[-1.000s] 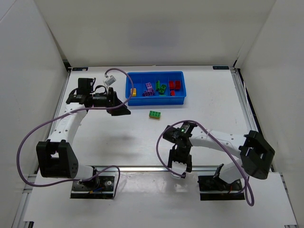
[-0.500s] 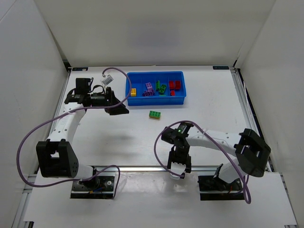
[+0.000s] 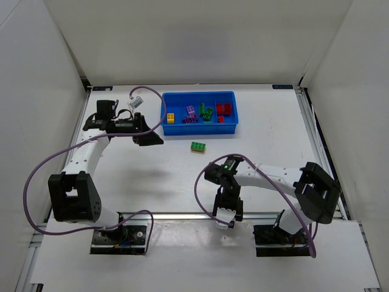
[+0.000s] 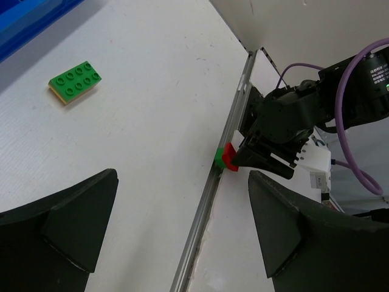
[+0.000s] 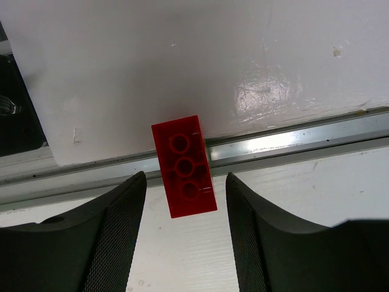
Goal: Sort the legos into containers by color
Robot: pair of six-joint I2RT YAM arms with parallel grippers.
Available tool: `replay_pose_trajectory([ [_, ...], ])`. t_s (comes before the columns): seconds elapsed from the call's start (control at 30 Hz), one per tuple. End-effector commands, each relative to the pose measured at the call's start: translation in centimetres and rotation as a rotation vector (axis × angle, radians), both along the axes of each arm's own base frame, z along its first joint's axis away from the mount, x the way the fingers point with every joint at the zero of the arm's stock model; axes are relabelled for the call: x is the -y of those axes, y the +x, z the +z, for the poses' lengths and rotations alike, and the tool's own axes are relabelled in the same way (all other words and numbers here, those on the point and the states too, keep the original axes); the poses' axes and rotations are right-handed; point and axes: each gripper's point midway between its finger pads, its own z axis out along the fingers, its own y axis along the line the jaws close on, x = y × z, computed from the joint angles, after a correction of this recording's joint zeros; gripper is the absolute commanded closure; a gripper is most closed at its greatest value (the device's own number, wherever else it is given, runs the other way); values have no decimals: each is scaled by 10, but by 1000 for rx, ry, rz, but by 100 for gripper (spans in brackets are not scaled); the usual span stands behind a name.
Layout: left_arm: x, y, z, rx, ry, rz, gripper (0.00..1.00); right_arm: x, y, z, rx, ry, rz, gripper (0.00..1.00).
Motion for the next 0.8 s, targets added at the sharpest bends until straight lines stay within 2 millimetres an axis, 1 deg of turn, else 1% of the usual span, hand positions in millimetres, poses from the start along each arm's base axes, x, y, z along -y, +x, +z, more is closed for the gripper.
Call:
replay_pose_trajectory([
  [0.0, 1, -2, 9, 27, -35, -27, 1, -10, -4, 7, -30, 68, 116, 41],
  [0.13, -3, 0, 7, 15, -40, -18, 1, -14, 3, 4, -23, 70, 103, 41],
  [0.27, -7, 4, 5, 2, -50, -10, 1, -14, 15, -12, 26, 52, 116, 42],
  [0.33, -9, 5, 5, -4, -55, -4, 1, -16, 14, -14, 19, 59, 116, 43],
  [0.4, -11, 6, 4, -9, -58, 2, 0, -18, 14, -14, 11, 65, 111, 46],
  [0.6, -13, 8, -3, -37, -64, 7, 1, -13, 16, -21, 5, 54, 80, 52],
  [0.77, -12, 8, -7, -47, -67, 3, 0, -13, 16, -22, 13, 62, 64, 55],
])
